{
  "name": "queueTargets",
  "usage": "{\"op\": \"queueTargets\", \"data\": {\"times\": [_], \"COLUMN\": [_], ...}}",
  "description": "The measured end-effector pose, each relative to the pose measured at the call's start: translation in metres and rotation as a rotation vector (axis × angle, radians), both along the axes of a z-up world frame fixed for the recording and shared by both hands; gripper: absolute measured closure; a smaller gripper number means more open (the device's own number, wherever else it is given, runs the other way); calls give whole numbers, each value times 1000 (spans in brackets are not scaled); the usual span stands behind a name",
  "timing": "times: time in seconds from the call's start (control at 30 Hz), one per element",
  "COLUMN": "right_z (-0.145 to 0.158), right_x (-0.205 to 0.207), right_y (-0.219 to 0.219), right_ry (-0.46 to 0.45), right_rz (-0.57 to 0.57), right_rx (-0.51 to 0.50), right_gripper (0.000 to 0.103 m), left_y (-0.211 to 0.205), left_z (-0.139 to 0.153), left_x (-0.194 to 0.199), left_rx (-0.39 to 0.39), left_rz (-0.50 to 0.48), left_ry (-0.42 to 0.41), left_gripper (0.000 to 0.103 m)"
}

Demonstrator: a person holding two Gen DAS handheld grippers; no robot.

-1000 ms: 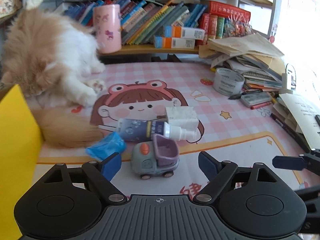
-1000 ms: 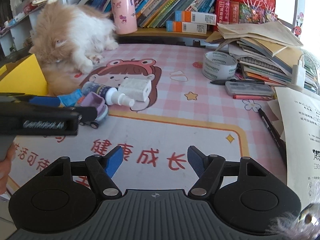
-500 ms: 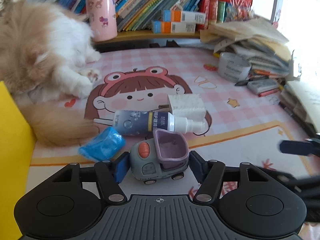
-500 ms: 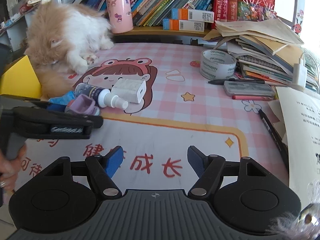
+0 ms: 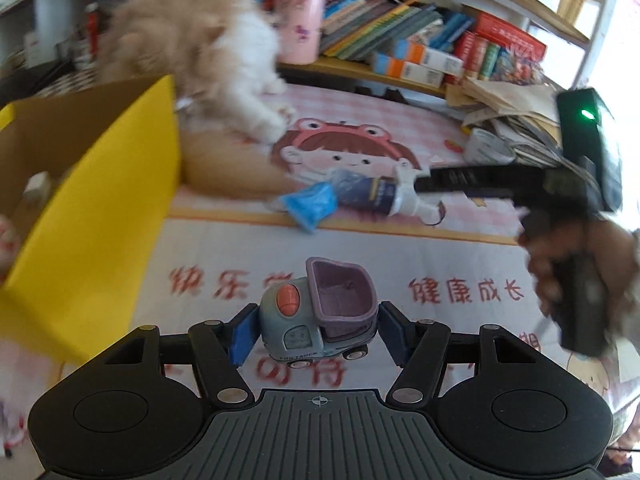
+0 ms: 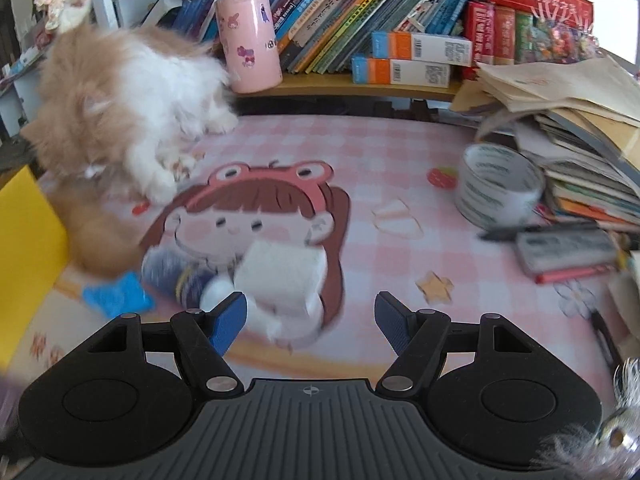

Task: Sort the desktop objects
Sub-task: 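Grasp the grey toy truck with the left tool while the right tool grasps the white block, then lift the toy truck and white block with both tools toward the yellow box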

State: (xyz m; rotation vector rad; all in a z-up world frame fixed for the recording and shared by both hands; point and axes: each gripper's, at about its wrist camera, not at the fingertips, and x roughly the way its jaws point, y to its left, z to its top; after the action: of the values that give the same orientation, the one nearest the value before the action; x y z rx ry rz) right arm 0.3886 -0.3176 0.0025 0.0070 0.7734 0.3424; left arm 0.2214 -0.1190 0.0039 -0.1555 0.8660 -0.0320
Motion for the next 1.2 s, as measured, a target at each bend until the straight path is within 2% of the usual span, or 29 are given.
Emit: {"op": "queueTargets", "data": {"times": [0.13, 0.3, 0.57, 0.67, 0.77, 1.03, 1.2], "right_z": [-1, -12, -13, -13, -11, -8, -4], "right_x": [24, 40, 37, 33, 25, 8, -16], "right_y": [18, 37, 28, 20, 12, -9, -23], "right_ry": [-4, 18, 21, 21, 9, 1, -8], "right_rz": [-9, 1, -15, -19, -17, -48, -60], "right_rx": [8, -55, -54, -50, -53, -89, -105], "right_gripper": [35, 35, 34, 41, 57, 57, 57], "left_y": [8, 9, 5, 1, 1, 3, 5], "left_z": [3, 9, 11, 13, 14, 16, 16], "left_x": [-12, -19, -15, -16, -18, -28, -37], "left_rx": [-36, -12, -32, -30, -30, -37, -32], "left_rz": [46, 41, 0, -23, -35, -39, -43], "left_ry": [9, -7, -21, -33, -42, -55, -62], "left_gripper": [39, 39, 39, 39, 39, 39, 39]}}
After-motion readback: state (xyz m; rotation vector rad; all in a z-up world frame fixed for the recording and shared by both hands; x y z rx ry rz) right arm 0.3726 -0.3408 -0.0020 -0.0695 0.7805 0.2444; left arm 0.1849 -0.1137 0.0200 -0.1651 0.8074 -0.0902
